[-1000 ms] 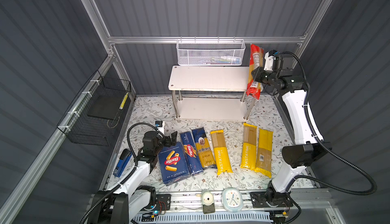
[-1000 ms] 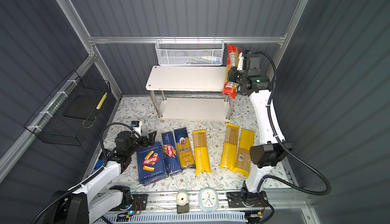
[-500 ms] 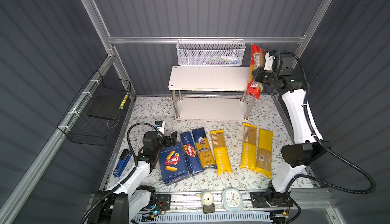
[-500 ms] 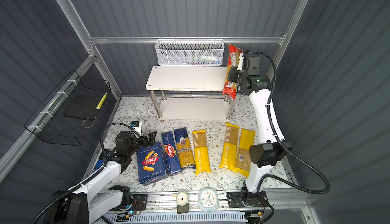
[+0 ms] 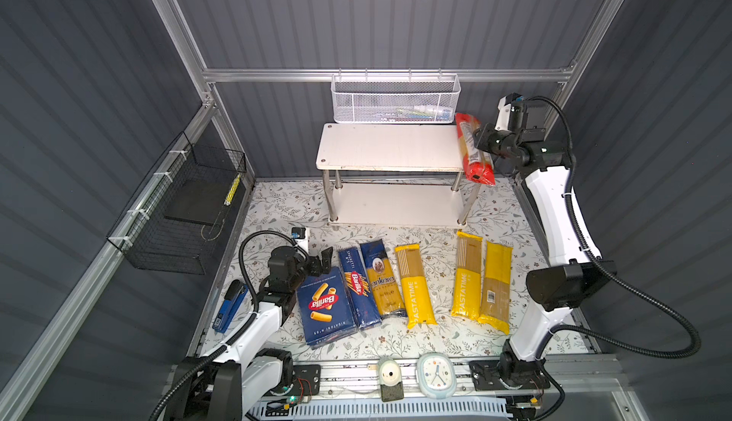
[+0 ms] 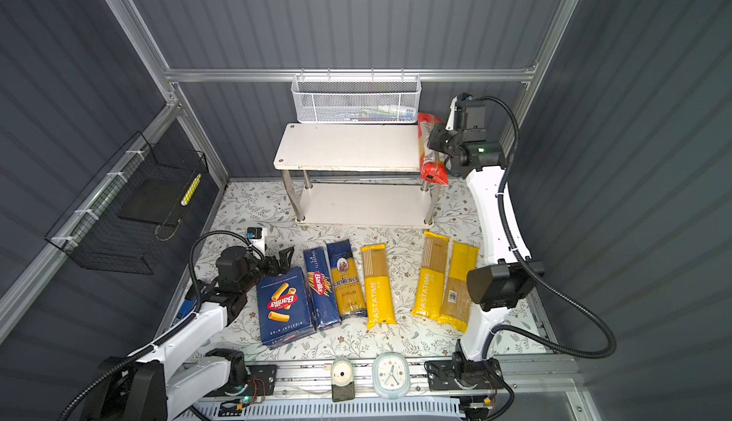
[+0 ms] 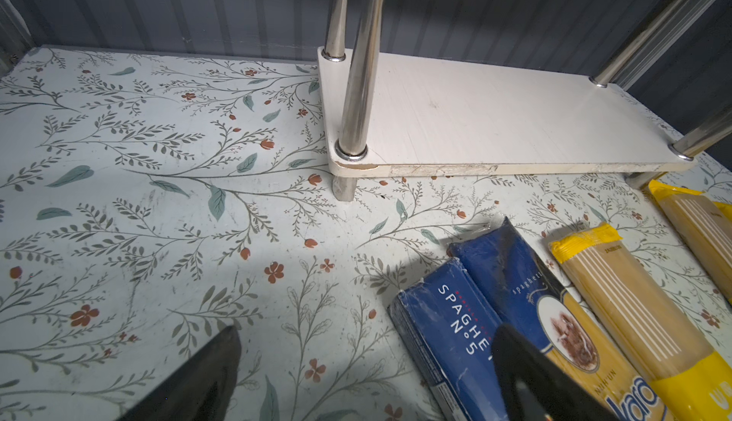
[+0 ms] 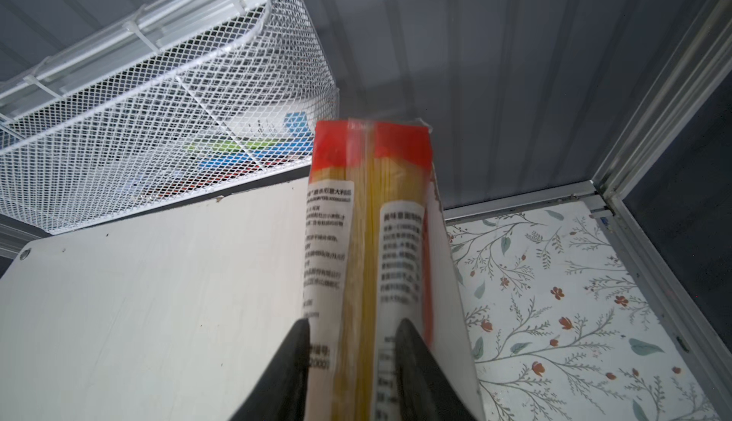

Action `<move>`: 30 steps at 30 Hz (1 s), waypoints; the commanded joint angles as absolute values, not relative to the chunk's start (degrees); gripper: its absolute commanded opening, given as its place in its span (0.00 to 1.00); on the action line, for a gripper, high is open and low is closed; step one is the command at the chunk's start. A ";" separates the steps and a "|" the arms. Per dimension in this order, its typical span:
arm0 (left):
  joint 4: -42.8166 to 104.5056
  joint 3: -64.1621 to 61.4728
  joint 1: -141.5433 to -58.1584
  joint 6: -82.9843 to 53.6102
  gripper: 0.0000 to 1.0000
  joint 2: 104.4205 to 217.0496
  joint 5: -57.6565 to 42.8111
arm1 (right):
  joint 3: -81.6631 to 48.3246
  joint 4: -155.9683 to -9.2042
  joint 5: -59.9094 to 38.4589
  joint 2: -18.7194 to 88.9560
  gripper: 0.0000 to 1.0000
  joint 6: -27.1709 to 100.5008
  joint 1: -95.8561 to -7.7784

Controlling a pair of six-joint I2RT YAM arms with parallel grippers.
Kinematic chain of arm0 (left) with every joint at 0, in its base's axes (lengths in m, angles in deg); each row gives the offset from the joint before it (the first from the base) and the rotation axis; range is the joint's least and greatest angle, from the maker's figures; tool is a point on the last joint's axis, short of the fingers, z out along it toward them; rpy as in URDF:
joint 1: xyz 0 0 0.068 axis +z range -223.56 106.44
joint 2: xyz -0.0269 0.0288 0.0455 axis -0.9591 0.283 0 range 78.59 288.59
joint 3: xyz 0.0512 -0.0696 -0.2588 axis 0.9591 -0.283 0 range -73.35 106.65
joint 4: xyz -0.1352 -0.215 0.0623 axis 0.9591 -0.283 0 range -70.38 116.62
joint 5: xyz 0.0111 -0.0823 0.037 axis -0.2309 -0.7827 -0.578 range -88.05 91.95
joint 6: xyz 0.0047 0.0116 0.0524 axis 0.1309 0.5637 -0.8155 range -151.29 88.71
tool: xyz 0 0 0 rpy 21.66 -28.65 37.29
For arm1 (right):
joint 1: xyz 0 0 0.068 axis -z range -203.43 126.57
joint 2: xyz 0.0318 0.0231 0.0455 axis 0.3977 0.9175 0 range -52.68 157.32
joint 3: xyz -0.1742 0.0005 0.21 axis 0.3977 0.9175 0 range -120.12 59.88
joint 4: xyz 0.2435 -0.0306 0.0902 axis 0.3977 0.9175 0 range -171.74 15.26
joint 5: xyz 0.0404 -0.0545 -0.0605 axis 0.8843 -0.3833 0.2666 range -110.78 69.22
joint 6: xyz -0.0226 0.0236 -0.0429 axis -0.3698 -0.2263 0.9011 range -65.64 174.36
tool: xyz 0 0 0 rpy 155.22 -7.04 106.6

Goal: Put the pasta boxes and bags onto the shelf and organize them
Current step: 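Carry the bag over the upper shelf board with the right gripper, then lower the bag onto the upper shelf and open the right gripper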

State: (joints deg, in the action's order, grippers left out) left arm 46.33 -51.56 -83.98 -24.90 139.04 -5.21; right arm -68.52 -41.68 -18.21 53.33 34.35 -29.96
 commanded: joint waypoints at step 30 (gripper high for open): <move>46.49 -50.80 -83.93 -25.60 1.00 139.78 -5.43 | -45.45 -38.55 -9.87 23.42 0.46 42.83 -30.11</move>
State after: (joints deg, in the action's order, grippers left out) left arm 46.31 -51.56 -83.98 -24.90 139.56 -5.19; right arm -47.99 -39.17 -11.74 25.14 42.22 -30.00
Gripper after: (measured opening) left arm 0.994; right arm 0.457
